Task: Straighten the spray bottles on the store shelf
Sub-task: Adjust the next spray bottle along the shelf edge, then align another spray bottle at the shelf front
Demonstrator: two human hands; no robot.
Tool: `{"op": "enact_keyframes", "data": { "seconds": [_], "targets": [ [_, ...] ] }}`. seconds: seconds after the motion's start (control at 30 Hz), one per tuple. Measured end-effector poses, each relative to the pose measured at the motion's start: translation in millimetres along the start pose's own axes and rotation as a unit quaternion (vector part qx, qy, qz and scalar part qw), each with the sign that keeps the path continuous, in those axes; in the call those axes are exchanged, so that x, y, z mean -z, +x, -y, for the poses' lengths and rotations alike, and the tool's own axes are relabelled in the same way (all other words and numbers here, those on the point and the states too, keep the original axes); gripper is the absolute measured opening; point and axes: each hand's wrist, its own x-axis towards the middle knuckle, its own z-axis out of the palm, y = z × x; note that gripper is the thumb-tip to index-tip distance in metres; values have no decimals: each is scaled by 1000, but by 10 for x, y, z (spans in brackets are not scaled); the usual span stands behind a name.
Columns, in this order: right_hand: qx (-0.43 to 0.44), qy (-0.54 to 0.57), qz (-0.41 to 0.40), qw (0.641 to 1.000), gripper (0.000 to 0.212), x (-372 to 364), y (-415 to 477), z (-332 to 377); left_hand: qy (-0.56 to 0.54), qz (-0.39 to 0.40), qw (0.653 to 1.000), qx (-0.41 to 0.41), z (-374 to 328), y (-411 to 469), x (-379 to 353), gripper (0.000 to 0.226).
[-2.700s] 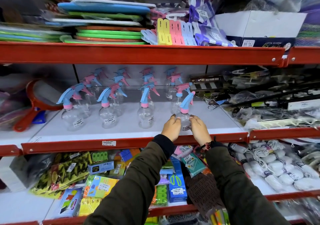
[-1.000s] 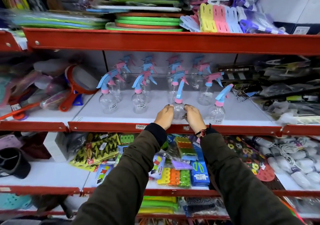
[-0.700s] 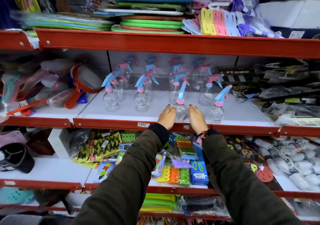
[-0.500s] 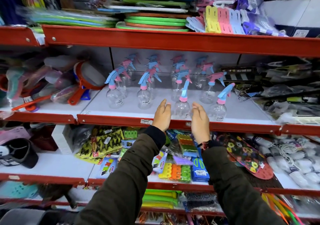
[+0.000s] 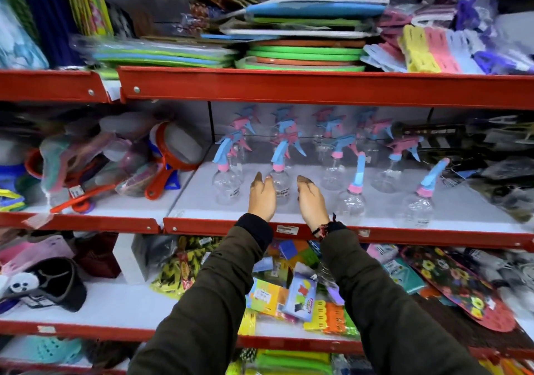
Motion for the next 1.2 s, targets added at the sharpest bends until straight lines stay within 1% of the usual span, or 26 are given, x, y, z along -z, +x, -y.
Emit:
{"op": "enact_keyframes", "data": {
  "seconds": [0.1, 0.2, 0.33, 0.43, 0.47, 0.57, 0.63, 0.7, 0.73, 0.83, 0.93, 1.1, 1.2],
  "targets": [
    [-22, -10, 3, 1000, 40, -101, 96, 24, 15, 40, 999, 24, 13, 79, 14, 55],
    [-35, 5, -3, 999, 38, -186, 153, -37, 36, 79, 996, 12, 55, 114, 61, 47],
    [-34, 10, -1, 999, 35, -187, 83, -123, 37, 112, 993, 9, 51, 14, 142, 50],
    [-32, 15, 3, 999, 43, -152, 104, -363, 43, 131, 990, 11, 91, -104, 162, 60],
    [-34, 12, 0, 999, 43, -134, 28, -342, 45, 139, 989, 9, 97, -153, 174, 59],
    [-31, 9, -17, 999, 41, -84, -228, -211, 45, 154, 987, 10, 87, -280, 196, 47],
    [-23, 1, -13, 1000, 50, -68, -310, -227, 61, 159, 985, 5, 128, -315, 194, 47],
    [-29, -11, -12, 999, 63, -62, -340, -262, 73, 160, 984, -2, 133, -357, 199, 47],
    [-29, -16, -10, 999, 64, -60, -333, -283, 69, 157, 985, 2, 119, -382, 205, 47],
    [-28, -19, 0, 999, 58, -64, -432, -94, 49, 147, 988, 3, 55, -430, 226, 48],
    [-17, -9, -17, 1000, 50, -28, -491, -44, 41, 136, 990, 8, 49, -457, 236, 51],
    [54, 0, -88, 995, 43, -25, -700, 13, -16, 80, 997, 3, 94, -500, 342, 52],
    [101, 15, -76, 992, 40, -184, -865, 129, -40, 55, 998, -15, 65, -508, 479, 51]
  ]
}}
